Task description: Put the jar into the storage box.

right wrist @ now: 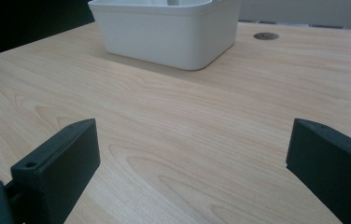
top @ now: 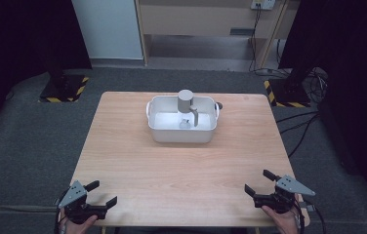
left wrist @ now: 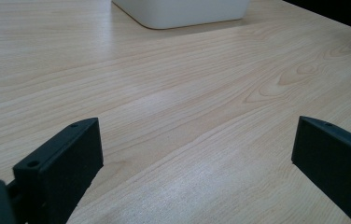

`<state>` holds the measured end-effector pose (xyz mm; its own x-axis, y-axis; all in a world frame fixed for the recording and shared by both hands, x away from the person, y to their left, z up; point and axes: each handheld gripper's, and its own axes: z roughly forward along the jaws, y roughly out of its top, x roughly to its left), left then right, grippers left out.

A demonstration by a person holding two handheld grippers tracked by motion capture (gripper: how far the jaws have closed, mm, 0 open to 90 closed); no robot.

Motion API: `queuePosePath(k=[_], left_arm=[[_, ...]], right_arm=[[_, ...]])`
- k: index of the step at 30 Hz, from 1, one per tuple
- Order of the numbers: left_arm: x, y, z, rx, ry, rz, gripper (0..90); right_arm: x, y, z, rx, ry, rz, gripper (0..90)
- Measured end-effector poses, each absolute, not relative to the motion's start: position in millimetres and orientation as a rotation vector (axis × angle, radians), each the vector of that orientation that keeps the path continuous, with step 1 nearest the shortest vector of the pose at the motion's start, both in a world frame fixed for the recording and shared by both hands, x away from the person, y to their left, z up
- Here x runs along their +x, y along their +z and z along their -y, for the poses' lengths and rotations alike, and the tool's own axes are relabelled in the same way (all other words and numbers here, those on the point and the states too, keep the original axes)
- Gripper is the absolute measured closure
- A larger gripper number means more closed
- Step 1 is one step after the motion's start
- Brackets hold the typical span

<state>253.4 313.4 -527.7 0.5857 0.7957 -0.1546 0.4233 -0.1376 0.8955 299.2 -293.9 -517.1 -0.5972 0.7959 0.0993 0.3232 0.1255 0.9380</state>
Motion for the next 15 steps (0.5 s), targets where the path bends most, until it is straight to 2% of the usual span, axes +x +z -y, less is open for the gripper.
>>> queuePosePath(k=[15], left_arm=[[252.8,-527.1,-313.8,1.761,0.444,-1.001,0.7]], right_arm=[[299.9,-519.2,294.1,1.08,1.482,-1.984,2.9]])
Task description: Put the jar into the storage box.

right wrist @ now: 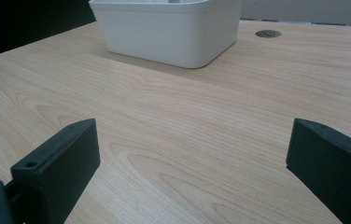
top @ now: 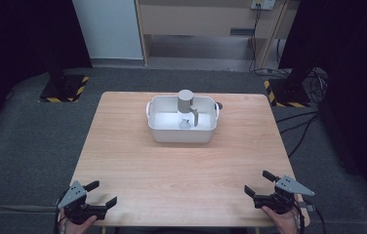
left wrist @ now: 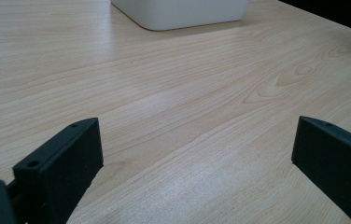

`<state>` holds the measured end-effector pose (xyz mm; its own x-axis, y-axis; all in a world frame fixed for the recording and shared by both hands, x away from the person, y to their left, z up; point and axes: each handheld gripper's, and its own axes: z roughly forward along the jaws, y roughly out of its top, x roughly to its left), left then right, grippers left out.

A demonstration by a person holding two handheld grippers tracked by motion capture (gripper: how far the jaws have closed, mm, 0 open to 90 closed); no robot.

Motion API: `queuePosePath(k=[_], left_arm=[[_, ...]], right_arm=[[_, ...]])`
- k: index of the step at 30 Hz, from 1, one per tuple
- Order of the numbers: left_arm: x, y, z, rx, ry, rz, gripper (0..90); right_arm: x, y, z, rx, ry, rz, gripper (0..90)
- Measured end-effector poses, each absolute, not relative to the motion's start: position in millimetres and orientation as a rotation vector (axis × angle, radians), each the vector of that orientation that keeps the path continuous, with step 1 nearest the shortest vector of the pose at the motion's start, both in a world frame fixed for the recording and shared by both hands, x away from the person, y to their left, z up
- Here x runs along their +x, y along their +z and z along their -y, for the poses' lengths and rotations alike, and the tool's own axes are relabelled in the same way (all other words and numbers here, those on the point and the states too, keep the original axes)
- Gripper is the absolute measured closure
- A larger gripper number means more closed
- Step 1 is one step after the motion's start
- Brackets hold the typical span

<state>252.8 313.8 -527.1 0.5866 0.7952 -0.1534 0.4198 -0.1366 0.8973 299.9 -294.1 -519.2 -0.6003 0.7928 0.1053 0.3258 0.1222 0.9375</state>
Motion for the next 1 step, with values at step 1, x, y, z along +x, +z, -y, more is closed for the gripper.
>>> queuePosePath(k=[1], left_arm=[[252.8,-527.1,-313.8,1.761,0.444,-1.001,0.7]], right_arm=[[299.9,-519.4,293.8,1.081,1.48,-1.986,2.9]])
